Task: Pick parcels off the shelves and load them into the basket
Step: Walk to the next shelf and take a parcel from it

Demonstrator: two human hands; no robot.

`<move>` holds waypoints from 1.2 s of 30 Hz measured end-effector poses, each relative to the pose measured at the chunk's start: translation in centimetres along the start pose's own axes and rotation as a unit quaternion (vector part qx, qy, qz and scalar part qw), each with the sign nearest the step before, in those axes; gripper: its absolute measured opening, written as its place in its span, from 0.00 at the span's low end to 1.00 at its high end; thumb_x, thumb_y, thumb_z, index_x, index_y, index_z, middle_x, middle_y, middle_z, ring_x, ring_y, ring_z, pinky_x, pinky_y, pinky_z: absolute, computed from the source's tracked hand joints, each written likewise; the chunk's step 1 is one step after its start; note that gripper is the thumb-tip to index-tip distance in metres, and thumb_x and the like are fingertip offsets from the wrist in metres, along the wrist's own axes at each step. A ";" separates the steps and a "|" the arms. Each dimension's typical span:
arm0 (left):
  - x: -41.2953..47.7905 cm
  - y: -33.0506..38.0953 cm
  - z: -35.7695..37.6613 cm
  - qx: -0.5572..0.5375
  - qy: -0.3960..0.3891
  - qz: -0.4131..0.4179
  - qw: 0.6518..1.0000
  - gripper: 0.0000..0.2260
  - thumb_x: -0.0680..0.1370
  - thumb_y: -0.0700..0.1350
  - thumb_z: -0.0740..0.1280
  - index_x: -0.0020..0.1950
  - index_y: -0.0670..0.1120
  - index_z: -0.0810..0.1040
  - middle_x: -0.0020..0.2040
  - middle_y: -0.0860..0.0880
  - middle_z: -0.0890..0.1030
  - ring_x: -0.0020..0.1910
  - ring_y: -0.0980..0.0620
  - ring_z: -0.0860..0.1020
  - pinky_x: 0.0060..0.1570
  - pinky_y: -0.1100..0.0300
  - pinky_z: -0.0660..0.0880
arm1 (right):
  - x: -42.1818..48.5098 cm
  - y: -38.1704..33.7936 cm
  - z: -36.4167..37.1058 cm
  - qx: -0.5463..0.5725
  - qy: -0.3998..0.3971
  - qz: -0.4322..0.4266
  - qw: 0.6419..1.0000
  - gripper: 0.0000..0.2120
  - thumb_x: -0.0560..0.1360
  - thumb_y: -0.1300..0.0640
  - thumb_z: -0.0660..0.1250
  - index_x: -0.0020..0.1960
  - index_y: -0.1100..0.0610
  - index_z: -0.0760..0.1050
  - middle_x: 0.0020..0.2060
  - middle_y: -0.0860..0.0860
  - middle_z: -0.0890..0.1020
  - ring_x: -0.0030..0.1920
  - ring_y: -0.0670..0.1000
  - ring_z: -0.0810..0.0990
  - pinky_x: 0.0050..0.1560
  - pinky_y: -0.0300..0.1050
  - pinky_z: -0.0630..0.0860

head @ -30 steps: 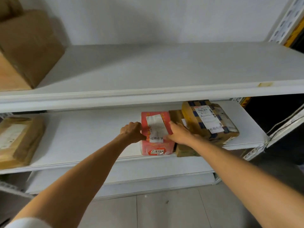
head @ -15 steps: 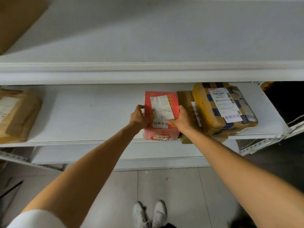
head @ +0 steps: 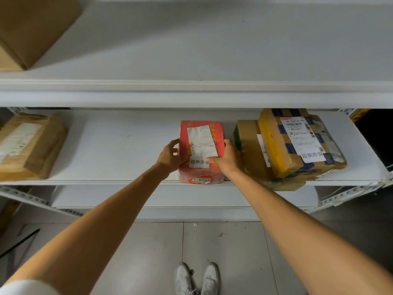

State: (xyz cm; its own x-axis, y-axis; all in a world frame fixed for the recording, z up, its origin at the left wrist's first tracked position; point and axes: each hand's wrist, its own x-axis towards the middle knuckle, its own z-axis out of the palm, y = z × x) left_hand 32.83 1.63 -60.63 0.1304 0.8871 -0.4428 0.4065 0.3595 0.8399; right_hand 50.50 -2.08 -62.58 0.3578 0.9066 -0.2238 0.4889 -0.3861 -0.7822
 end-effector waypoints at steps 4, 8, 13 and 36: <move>0.4 0.3 0.6 -0.017 0.004 -0.014 1.000 0.26 0.77 0.31 0.63 0.72 0.48 0.64 0.62 0.41 0.75 0.55 0.40 0.78 0.46 0.45 0.80 | 0.6 -0.6 -0.3 0.033 -0.066 0.067 0.995 0.49 0.69 0.61 0.76 0.79 0.57 0.48 0.70 0.56 0.70 0.71 0.58 0.67 0.69 0.55 0.68; 0.3 0.6 0.4 0.023 -0.009 -0.009 1.000 0.25 0.77 0.34 0.63 0.72 0.47 0.61 0.58 0.41 0.76 0.51 0.41 0.80 0.35 0.52 0.78 | 1.6 -0.4 -0.5 0.027 -0.094 0.054 0.994 0.43 0.67 0.65 0.77 0.75 0.53 0.58 0.65 0.53 0.76 0.67 0.55 0.73 0.63 0.52 0.74; 0.5 0.8 0.2 0.049 -0.032 0.007 0.998 0.28 0.76 0.32 0.62 0.73 0.46 0.57 0.54 0.42 0.74 0.48 0.39 0.79 0.34 0.50 0.76 | 1.7 -0.6 -0.1 0.010 -0.087 0.053 0.995 0.52 0.69 0.64 0.75 0.79 0.52 0.42 0.72 0.55 0.67 0.72 0.57 0.66 0.68 0.50 0.68; 0.7 0.8 -0.1 -0.035 -0.096 0.033 0.994 0.32 0.78 0.29 0.60 0.78 0.50 0.55 0.61 0.43 0.75 0.60 0.40 0.75 0.54 0.39 0.77 | 1.5 0.4 -0.5 0.110 -0.104 -0.013 0.988 0.42 0.72 0.56 0.73 0.78 0.53 0.53 0.66 0.51 0.76 0.65 0.54 0.75 0.62 0.54 0.75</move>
State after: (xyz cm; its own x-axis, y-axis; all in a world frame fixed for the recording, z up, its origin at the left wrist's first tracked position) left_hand 33.12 2.57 -60.24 0.3274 0.8401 -0.4325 0.3289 0.3277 0.8857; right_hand 51.60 -0.90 -62.94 0.1650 0.9398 -0.2992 0.3020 -0.3370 -0.8918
